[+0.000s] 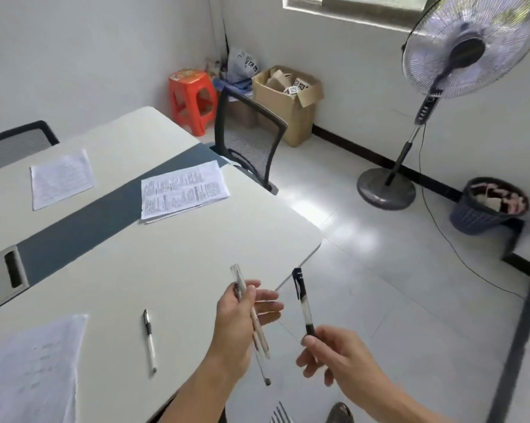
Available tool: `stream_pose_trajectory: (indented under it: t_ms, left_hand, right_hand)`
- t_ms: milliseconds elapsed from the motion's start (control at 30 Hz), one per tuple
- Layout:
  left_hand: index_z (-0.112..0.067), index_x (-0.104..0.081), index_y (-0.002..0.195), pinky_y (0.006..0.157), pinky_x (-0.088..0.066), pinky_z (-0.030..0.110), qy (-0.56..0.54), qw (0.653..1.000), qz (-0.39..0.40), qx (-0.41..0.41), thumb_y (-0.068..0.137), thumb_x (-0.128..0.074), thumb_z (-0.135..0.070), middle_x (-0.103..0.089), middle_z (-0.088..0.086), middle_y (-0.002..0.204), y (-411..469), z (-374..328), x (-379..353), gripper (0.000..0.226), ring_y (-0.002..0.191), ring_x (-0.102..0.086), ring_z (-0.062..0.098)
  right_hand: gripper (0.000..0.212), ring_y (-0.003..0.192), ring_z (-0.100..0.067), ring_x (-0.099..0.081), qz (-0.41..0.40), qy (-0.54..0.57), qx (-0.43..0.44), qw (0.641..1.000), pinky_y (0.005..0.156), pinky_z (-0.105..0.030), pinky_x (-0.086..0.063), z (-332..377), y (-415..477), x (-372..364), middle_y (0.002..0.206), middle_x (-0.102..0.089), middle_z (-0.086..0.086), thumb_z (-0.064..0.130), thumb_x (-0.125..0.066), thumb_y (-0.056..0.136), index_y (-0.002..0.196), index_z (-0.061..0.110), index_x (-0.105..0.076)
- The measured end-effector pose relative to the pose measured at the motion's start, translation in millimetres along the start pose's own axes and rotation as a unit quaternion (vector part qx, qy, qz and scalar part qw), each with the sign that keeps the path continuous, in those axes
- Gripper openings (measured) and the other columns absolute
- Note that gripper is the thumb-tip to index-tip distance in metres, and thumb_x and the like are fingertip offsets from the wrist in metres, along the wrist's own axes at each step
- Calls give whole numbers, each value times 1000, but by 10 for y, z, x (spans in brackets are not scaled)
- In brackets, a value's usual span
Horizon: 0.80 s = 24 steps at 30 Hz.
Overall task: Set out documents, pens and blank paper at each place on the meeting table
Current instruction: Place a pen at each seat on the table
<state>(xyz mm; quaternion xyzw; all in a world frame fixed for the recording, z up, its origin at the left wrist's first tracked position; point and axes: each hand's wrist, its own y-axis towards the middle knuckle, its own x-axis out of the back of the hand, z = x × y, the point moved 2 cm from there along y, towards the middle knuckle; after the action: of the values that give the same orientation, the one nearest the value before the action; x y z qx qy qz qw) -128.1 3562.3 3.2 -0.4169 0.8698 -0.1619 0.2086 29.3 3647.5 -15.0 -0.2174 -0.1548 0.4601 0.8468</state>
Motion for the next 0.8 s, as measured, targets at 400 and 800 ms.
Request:
stream_pose_trajectory:
  t_ms: [400,800]
  left_hand:
    - [-15,-50,110,37,-17,18,-148,987,-56,18,95,-37,-16,-34,2,53,1264,-344,-1171,20,35,-24,10]
    - [-34,-47,127,36,-22,17,-145,980,-135,-17,96,-41,1,-51,11,73,2972,-959,-1549,47,38,-30,11]
  right_hand:
    - [19,57,-20,-63,-10,15,-7,1000,44,-25,-38,465,1129,1431,65,-69,-7,12,-52,98,88,-1,-60]
    - [25,41,-15,-36,-29,-106,-12,994,36,-22,-30,1450,3107,2601,44,-38,8,15,-47,101,89,5,-66]
